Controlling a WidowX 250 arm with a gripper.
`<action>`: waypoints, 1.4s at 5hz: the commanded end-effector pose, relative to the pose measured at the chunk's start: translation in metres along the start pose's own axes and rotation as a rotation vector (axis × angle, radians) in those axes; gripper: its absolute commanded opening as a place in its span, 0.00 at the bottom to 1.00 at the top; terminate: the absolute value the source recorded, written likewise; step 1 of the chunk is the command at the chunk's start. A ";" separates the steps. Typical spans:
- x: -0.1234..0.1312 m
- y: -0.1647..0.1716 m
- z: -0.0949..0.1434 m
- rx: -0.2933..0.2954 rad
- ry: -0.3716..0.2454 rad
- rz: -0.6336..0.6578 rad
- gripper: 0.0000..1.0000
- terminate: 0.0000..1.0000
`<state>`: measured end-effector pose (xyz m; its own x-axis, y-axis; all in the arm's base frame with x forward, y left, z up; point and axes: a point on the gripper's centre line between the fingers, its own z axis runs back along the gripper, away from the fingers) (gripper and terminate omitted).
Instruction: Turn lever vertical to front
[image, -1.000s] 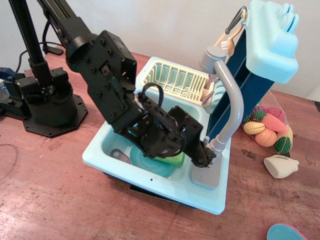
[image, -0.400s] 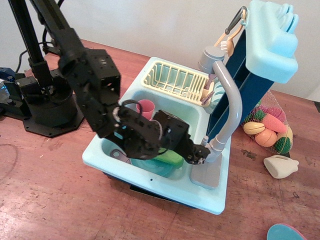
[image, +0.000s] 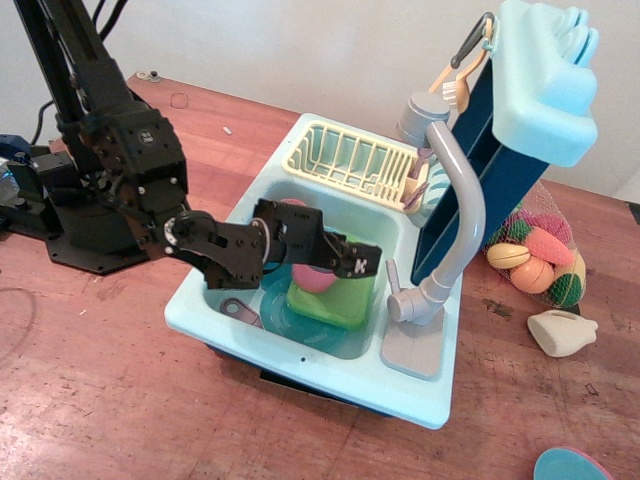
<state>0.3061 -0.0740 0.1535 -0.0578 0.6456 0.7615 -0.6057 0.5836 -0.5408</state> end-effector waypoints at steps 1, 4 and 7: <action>-0.002 -0.017 0.002 0.138 0.091 0.009 1.00 0.00; -0.006 -0.039 0.003 0.157 0.211 -0.090 1.00 0.00; -0.006 -0.039 0.003 0.157 0.211 -0.090 1.00 0.00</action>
<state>0.3267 -0.1050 0.1537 0.1778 0.6821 0.7093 -0.7357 0.5708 -0.3646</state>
